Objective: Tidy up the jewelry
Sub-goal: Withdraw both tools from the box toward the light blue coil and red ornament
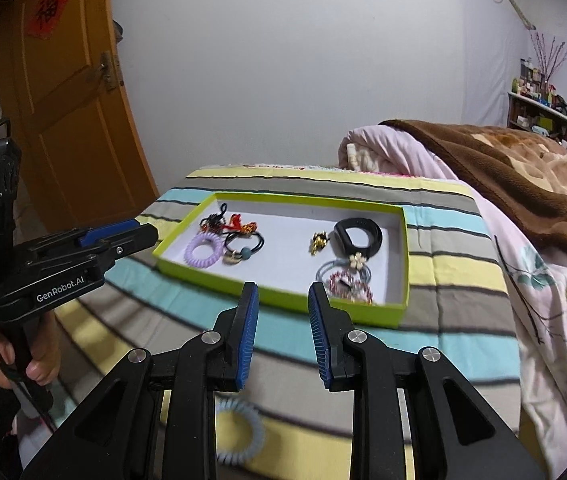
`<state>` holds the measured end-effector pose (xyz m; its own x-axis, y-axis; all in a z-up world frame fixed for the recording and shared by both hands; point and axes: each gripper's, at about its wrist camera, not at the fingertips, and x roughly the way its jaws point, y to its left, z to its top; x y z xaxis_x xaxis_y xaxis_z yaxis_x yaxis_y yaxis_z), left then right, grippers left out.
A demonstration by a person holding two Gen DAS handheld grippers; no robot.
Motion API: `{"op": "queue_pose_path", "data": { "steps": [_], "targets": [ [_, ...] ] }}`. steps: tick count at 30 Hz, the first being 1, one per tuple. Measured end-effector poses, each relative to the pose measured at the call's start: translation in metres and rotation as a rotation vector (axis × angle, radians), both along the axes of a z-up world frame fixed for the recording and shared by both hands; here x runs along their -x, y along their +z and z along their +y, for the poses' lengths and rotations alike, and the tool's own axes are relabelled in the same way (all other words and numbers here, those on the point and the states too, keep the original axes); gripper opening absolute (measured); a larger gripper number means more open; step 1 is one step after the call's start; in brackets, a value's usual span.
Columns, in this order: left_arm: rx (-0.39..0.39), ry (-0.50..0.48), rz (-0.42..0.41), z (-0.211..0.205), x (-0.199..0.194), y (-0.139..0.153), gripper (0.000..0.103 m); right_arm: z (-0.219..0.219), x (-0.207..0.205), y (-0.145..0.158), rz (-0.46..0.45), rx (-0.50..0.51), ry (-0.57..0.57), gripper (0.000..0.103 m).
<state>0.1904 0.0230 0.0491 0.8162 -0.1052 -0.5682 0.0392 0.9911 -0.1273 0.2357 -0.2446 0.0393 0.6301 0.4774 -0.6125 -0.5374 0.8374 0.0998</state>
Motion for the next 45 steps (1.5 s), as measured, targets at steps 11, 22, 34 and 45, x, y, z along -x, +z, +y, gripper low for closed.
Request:
{"op": "queue_pose_path", "data": {
  "steps": [11, 22, 34, 45],
  "targets": [
    [-0.005, 0.050, -0.008, -0.002, 0.062, -0.004, 0.033, -0.016, 0.059, 0.001, -0.035, 0.007, -0.011, 0.026],
    [-0.020, 0.031, -0.002, -0.015, 0.093, -0.015, 0.033, -0.023, 0.081, -0.010, -0.014, 0.020, -0.012, 0.026],
    [-0.017, 0.014, 0.010, -0.021, 0.093, -0.020, 0.033, -0.018, 0.077, -0.024, 0.017, 0.038, -0.006, 0.026],
    [-0.013, 0.002, 0.051, -0.023, 0.073, -0.035, 0.033, -0.009, 0.064, -0.057, 0.103, 0.064, -0.005, 0.026]
  ]
}}
